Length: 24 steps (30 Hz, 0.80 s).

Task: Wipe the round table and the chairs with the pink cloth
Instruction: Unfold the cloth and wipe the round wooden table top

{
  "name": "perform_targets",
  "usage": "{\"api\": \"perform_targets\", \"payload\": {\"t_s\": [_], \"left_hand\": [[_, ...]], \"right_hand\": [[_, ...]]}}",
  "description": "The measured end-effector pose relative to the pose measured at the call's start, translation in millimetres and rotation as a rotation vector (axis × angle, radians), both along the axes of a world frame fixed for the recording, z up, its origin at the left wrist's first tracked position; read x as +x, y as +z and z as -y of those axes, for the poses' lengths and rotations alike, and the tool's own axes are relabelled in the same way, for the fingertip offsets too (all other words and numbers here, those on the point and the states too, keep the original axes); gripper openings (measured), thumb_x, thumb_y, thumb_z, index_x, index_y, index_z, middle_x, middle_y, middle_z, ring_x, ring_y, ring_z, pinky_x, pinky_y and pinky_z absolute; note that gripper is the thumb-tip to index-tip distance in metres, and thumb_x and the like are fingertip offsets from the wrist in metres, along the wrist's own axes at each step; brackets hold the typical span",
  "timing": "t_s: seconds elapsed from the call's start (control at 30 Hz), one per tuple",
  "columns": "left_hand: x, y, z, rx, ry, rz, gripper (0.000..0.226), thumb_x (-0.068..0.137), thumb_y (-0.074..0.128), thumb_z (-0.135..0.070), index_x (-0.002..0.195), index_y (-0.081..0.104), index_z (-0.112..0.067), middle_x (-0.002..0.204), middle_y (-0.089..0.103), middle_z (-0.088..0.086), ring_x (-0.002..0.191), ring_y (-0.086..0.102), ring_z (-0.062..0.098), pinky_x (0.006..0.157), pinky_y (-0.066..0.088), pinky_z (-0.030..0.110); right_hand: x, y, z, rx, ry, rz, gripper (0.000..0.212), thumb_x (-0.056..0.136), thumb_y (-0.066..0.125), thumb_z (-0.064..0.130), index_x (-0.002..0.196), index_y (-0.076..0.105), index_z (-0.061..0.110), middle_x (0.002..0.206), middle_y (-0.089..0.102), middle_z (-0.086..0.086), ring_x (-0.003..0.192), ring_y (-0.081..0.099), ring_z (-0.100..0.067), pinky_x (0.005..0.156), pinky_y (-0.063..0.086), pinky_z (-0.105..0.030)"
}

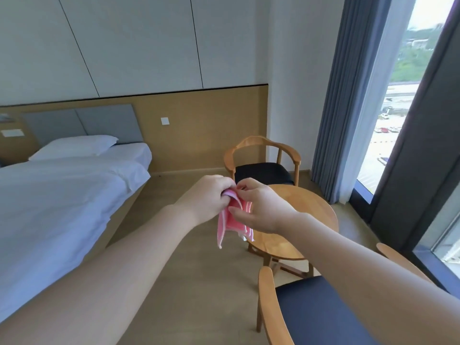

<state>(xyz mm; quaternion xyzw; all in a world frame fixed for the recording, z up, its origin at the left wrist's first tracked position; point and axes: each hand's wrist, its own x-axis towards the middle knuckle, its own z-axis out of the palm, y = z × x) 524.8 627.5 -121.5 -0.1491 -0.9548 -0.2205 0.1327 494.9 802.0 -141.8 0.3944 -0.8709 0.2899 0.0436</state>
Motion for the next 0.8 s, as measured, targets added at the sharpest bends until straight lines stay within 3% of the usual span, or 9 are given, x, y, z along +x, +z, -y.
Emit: {"api": "perform_targets", "payload": {"t_s": [0.1,0.2,0.3,0.43,0.5,0.6,0.7,0.8], "left_hand": [[-28,-4,11,-0.012,-0.013,0.023,0.022,0.087,0.052,-0.007,0.097,0.069,-0.016,0.090,0.062,-0.002,0.083,0.057,0.013,0.073,0.047,0.030],[-57,-14,30,-0.031,-0.036,0.042,0.020,0.087,0.051,-0.005,0.096,0.067,-0.014,0.089,0.062,-0.001,0.081,0.055,0.014,0.071,0.047,0.032],[-94,-25,62,-0.051,-0.023,0.050,0.023,0.086,0.052,-0.003,0.101,0.061,-0.017,0.090,0.059,-0.004,0.079,0.054,0.014,0.069,0.047,0.032],[-155,-44,116,-0.137,-0.069,0.047,0.020,0.085,0.050,0.000,0.094,0.058,-0.016,0.086,0.055,-0.002,0.079,0.051,0.018,0.067,0.041,0.030],[-174,-49,129,-0.145,-0.061,0.040,0.016,0.086,0.048,-0.001,0.084,0.056,-0.014,0.085,0.056,-0.002,0.078,0.052,0.019,0.067,0.044,0.033],[-216,-66,165,-0.190,-0.090,0.096,0.017,0.088,0.046,-0.004,0.084,0.060,-0.012,0.086,0.056,0.002,0.079,0.053,0.022,0.069,0.047,0.039],[-252,-85,189,-0.239,-0.136,0.147,0.020,0.090,0.046,-0.008,0.078,0.061,-0.013,0.083,0.052,0.001,0.074,0.053,0.021,0.062,0.045,0.034],[-292,-108,198,-0.251,-0.182,0.148,0.020,0.092,0.048,-0.017,0.076,0.059,-0.020,0.080,0.049,-0.002,0.070,0.053,0.017,0.053,0.033,0.025]], "right_hand": [[-29,-7,12,0.071,-0.008,-0.029,0.033,0.087,0.059,0.045,0.107,0.070,0.022,0.116,0.048,0.011,0.092,0.056,-0.009,0.081,0.051,-0.021],[-63,-18,28,0.164,-0.105,-0.125,0.026,0.096,0.050,0.019,0.113,0.068,0.014,0.120,0.049,0.001,0.089,0.057,-0.018,0.079,0.053,-0.030],[-99,-28,49,0.191,-0.202,-0.166,0.027,0.095,0.047,0.011,0.106,0.071,0.012,0.124,0.049,0.000,0.094,0.058,-0.022,0.079,0.053,-0.034],[-152,-43,93,0.241,-0.326,-0.218,0.023,0.093,0.050,0.012,0.101,0.071,0.017,0.116,0.054,0.002,0.094,0.056,-0.018,0.076,0.053,-0.032],[-166,-48,100,0.296,-0.353,-0.225,0.020,0.093,0.053,0.017,0.106,0.068,0.022,0.109,0.057,0.004,0.093,0.054,-0.016,0.073,0.049,-0.028],[-192,-58,125,0.375,-0.450,-0.220,0.018,0.093,0.054,0.019,0.106,0.066,0.026,0.097,0.059,0.007,0.089,0.053,-0.013,0.072,0.045,-0.025],[-211,-66,135,0.406,-0.555,-0.185,0.016,0.090,0.061,0.022,0.105,0.065,0.028,0.092,0.059,0.010,0.085,0.055,-0.012,0.070,0.045,-0.025],[-229,-78,139,0.446,-0.620,-0.120,0.022,0.087,0.065,0.027,0.109,0.063,0.027,0.095,0.061,0.007,0.087,0.056,-0.014,0.072,0.049,-0.027]]}}
